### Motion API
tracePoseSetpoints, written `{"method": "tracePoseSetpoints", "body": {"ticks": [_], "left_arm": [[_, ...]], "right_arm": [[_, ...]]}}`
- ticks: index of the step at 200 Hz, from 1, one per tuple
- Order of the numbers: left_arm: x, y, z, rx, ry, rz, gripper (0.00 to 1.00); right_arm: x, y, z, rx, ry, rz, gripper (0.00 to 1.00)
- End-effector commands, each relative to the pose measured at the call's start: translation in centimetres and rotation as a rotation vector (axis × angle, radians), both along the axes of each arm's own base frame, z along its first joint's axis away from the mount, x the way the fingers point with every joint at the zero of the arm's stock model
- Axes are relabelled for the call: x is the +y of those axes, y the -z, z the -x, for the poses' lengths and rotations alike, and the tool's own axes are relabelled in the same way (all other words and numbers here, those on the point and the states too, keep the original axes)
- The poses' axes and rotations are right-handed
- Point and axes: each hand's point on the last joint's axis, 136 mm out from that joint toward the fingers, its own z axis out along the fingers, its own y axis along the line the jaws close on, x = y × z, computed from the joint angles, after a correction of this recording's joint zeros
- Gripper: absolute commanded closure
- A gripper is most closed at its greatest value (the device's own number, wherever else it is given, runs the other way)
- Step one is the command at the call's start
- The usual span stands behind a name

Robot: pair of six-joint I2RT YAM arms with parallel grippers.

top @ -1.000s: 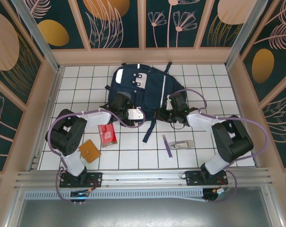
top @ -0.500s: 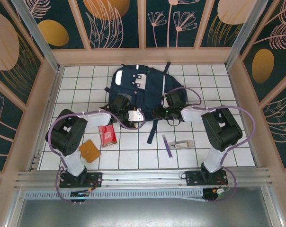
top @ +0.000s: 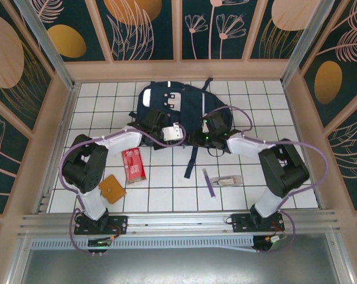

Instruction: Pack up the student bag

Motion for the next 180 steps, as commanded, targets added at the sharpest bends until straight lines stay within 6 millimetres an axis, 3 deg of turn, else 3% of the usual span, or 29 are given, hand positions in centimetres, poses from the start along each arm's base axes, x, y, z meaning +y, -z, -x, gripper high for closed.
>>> {"method": "tracePoseSetpoints", "body": {"ticks": [1, 17, 48, 73, 122, 155, 169, 180], "left_arm": [[-0.9, -1.1, 1.2, 0.121, -0.038, 0.039, 1.00], [-0.9, -1.0, 1.2, 0.143, -0.043, 0.033, 1.00], [-2.0, -1.3, 1.7, 0.215, -0.017, 0.071, 1.00], [-2.8, -2.0, 2.1, 0.247, 0.010, 0.108, 1.00], [-3.3, -3.2, 2.8, 0.249, 0.063, 0.138, 1.00], [-2.5, -2.5, 2.9, 0.235, 0.065, 0.098, 1.00], [-2.0, -2.1, 2.7, 0.219, 0.049, 0.069, 1.00], [-1.6, -1.9, 2.6, 0.203, 0.047, 0.048, 1.00]], "right_arm": [[-1.3, -0.8, 1.6, -0.018, 0.073, 0.067, 0.61], [-0.4, -0.9, 2.3, -0.046, 0.046, 0.076, 0.61], [0.7, 1.1, 2.7, -0.050, -0.013, 0.133, 0.60], [1.6, 1.7, 1.9, -0.072, -0.034, 0.163, 0.60], [0.9, 1.9, -1.0, -0.170, 0.060, 0.238, 0.62], [1.2, 1.3, -1.5, -0.186, 0.075, 0.221, 0.85], [0.8, 1.0, -1.3, -0.185, 0.080, 0.226, 1.00], [0.1, 1.3, -1.0, -0.172, 0.085, 0.246, 1.00]]}}
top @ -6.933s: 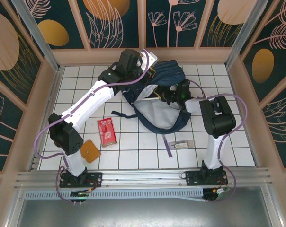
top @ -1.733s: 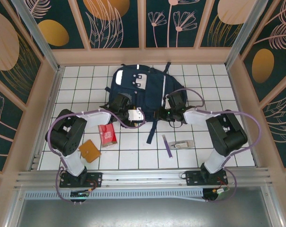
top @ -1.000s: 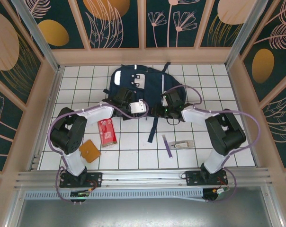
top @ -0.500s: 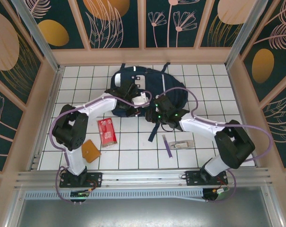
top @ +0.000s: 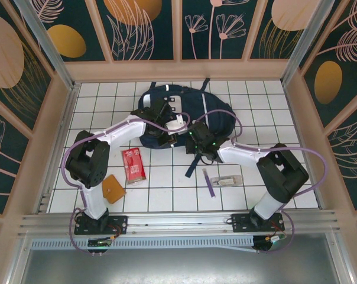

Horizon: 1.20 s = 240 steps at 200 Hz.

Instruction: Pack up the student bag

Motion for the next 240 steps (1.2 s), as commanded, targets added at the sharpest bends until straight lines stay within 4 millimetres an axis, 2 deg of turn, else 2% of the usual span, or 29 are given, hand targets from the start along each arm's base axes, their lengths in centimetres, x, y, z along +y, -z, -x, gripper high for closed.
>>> {"method": "tracePoseSetpoints", "body": {"ticks": [1, 30, 63, 67, 73, 92, 102, 115, 144, 152, 156, 159, 160, 161, 168, 175, 183, 201, 223, 240], "left_arm": [[0.3, -1.0, 0.8, -0.016, 0.037, -0.008, 1.00], [1.7, -0.6, -0.3, -0.079, 0.023, -0.063, 1.00], [4.2, -0.9, -2.2, -0.168, 0.010, -0.087, 1.00], [4.5, -0.9, -2.3, -0.180, 0.019, -0.093, 1.00], [4.9, -0.9, -2.5, -0.202, 0.028, -0.098, 1.00], [5.9, -1.0, -2.8, -0.293, 0.086, -0.110, 1.00], [6.3, -0.9, -3.0, -0.339, 0.114, -0.108, 1.00], [6.9, -0.6, -4.2, -0.400, 0.109, -0.107, 1.00], [8.7, -2.8, -10.0, -0.495, -0.088, -0.068, 1.00], [9.6, -3.7, -12.1, -0.496, -0.198, -0.043, 0.85], [10.4, -4.3, -13.6, -0.500, -0.298, -0.030, 0.71], [11.3, -5.0, -14.8, -0.506, -0.399, -0.015, 0.57], [11.6, -4.9, -15.2, -0.505, -0.435, -0.018, 0.57], [12.0, -5.4, -15.7, -0.513, -0.470, -0.014, 0.52], [14.2, -6.3, -18.1, -0.496, -0.698, 0.013, 0.40], [15.2, -6.6, -19.4, -0.427, -0.804, 0.034, 0.30], [15.2, -6.2, -19.7, -0.309, -0.839, 0.050, 0.25], [14.6, -5.7, -19.1, -0.149, -0.934, 0.119, 0.24], [15.1, -5.9, -16.7, -0.048, -1.113, 0.236, 0.21], [14.8, -4.7, -13.9, 0.106, -1.201, 0.286, 0.23]], "right_arm": [[-0.7, -1.8, -1.4, -0.062, 0.052, 0.006, 1.00], [-3.2, -0.8, -0.3, 0.024, 0.044, 0.042, 1.00], [-8.8, -0.1, 0.7, 0.105, 0.119, 0.067, 1.00], [-9.0, 0.0, 1.0, 0.110, 0.112, 0.070, 1.00], [-10.8, 0.2, 0.7, 0.116, 0.153, 0.078, 1.00], [-14.3, 0.6, 0.6, 0.123, 0.212, 0.110, 1.00], [-15.6, 0.7, 0.4, 0.126, 0.237, 0.110, 1.00], [-16.0, 0.5, 0.2, 0.122, 0.221, 0.094, 1.00], [-11.1, -0.4, 0.9, 0.151, -0.015, -0.028, 1.00], [-9.2, -0.6, 1.4, 0.158, -0.094, -0.049, 1.00], [-8.1, -0.8, 1.8, 0.160, -0.137, -0.060, 1.00], [-7.1, -0.9, 2.1, 0.158, -0.174, -0.067, 1.00], [-6.8, -1.0, 2.2, 0.157, -0.186, -0.068, 1.00], [-6.5, -1.0, 2.3, 0.157, -0.197, -0.070, 1.00], [-4.4, -1.3, 3.0, 0.154, -0.267, -0.083, 1.00], [-2.4, -2.1, 3.2, 0.147, -0.315, -0.121, 1.00], [0.5, -3.0, 3.6, 0.154, -0.360, -0.198, 1.00], [5.2, -5.0, 3.1, 0.124, -0.416, -0.339, 1.00], [8.7, -4.9, 1.3, 0.089, -0.433, -0.370, 1.00], [10.8, -4.3, 0.6, 0.089, -0.453, -0.368, 1.00]]}}
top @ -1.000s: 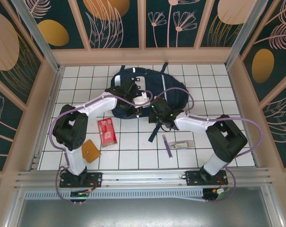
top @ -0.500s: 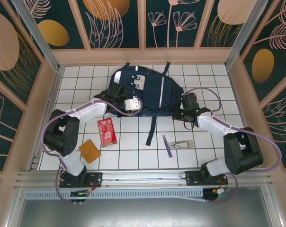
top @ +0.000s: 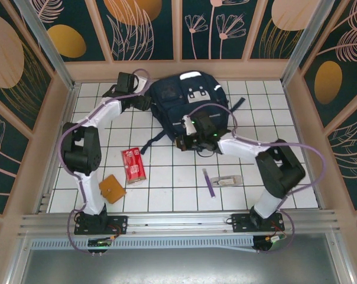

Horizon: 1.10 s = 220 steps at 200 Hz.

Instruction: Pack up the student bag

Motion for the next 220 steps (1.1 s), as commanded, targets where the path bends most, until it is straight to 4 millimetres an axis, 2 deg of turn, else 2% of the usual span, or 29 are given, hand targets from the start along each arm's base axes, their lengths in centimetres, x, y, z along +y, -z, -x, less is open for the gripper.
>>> {"method": "tracePoseSetpoints", "body": {"ticks": [1, 12, 31, 61, 80, 96, 133, 152, 166, 190, 213, 220], "left_arm": [[-0.9, 0.6, 4.2, 0.171, -0.213, 0.253, 0.24], [-2.2, 2.1, 6.5, 0.298, -0.230, 0.368, 0.28], [-3.9, 4.6, 10.0, 0.487, -0.271, 0.490, 0.29], [-4.1, 6.5, 12.5, 0.525, -0.360, 0.524, 0.26], [-4.4, 8.3, 12.8, 0.552, -0.399, 0.538, 0.25], [-5.0, 9.4, 12.3, 0.585, -0.434, 0.569, 0.25], [-5.3, 8.8, 10.4, 0.537, -0.497, 0.601, 0.24], [-5.0, 9.3, 10.2, 0.535, -0.537, 0.611, 0.29], [-4.4, 10.3, 10.4, 0.543, -0.572, 0.579, 0.35], [-3.7, 10.6, 9.7, 0.514, -0.572, 0.513, 0.80], [-2.5, 9.3, 8.4, 0.443, -0.552, 0.419, 0.99], [-2.0, 8.9, 7.9, 0.425, -0.543, 0.395, 1.00]], "right_arm": [[4.3, -1.4, -0.9, -0.018, -0.054, -0.103, 1.00], [5.4, -1.0, -0.9, -0.018, -0.077, -0.095, 1.00], [6.5, 0.0, -0.4, -0.018, -0.108, -0.065, 1.00], [6.7, 0.6, 0.5, -0.013, -0.123, -0.051, 1.00], [6.9, 0.6, 1.3, -0.015, -0.145, -0.048, 1.00], [7.3, 0.1, 2.0, -0.020, -0.164, -0.059, 1.00], [7.6, 0.5, 2.9, -0.011, -0.168, -0.041, 1.00], [7.5, 0.5, 2.9, -0.011, -0.153, -0.036, 1.00], [7.5, 0.3, 2.7, -0.014, -0.145, -0.029, 1.00], [6.5, 0.4, 2.3, -0.027, -0.117, 0.048, 1.00], [3.7, 1.7, 2.0, -0.029, -0.078, 0.200, 1.00], [2.7, 2.1, 1.9, -0.012, -0.069, 0.242, 1.00]]}}
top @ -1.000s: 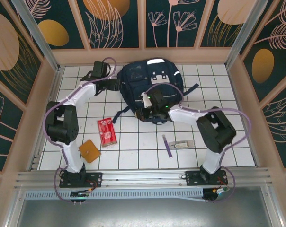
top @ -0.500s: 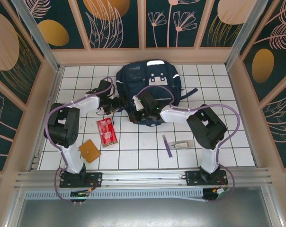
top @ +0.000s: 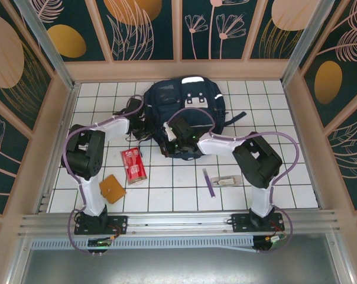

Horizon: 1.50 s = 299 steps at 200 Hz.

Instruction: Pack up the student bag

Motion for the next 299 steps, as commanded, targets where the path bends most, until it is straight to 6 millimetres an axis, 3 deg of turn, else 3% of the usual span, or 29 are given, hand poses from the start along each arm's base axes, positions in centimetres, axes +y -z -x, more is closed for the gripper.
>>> {"method": "tracePoseSetpoints", "body": {"ticks": [1, 30, 63, 92, 109, 121, 138, 155, 174, 205, 248, 264, 299], "left_arm": [[2.6, -1.3, -2.3, -0.070, -0.003, -0.148, 1.00], [4.9, -2.2, -3.7, -0.097, 0.056, -0.276, 1.00], [6.4, -3.0, -4.7, -0.144, 0.204, -0.451, 1.00], [6.4, -2.7, -5.9, -0.172, 0.345, -0.528, 1.00], [6.7, -2.7, -7.6, -0.155, 0.388, -0.560, 1.00], [6.5, -3.0, -9.3, -0.162, 0.411, -0.559, 1.00], [5.9, -4.1, -11.5, -0.186, 0.396, -0.523, 1.00], [5.3, -5.6, -12.9, -0.194, 0.342, -0.485, 0.82], [5.0, -7.3, -12.5, -0.187, 0.286, -0.432, 0.66], [5.6, -8.4, -7.6, -0.121, 0.189, -0.353, 0.55], [7.1, -6.1, 1.7, 0.025, 0.052, -0.258, 0.38], [7.5, -5.5, 3.0, 0.047, 0.003, -0.242, 0.36], [6.1, -3.8, 3.9, 0.077, -0.053, -0.117, 0.35]], "right_arm": [[-2.8, -1.1, 0.3, -0.021, 0.010, 0.135, 1.00], [-7.4, -0.1, 0.3, 0.013, 0.056, 0.311, 1.00], [-14.4, 0.8, 0.2, 0.072, 0.194, 0.527, 1.00], [-17.7, 2.1, 0.4, 0.146, 0.238, 0.520, 1.00], [-18.4, 2.6, 0.6, 0.177, 0.220, 0.534, 1.00], [-17.1, 2.2, 0.8, 0.193, 0.166, 0.496, 1.00], [-13.5, 1.4, 1.4, 0.206, 0.061, 0.396, 1.00], [-9.5, 0.3, 1.0, 0.179, -0.001, 0.322, 1.00], [-4.9, -0.9, 0.4, 0.155, -0.061, 0.232, 1.00], [1.7, -2.7, -0.2, 0.116, -0.126, 0.086, 1.00], [6.4, -4.3, -0.8, 0.095, -0.135, -0.068, 1.00], [7.3, -4.5, -0.6, 0.089, -0.153, -0.102, 1.00], [8.9, -4.6, 0.3, 0.094, -0.190, -0.140, 1.00]]}}
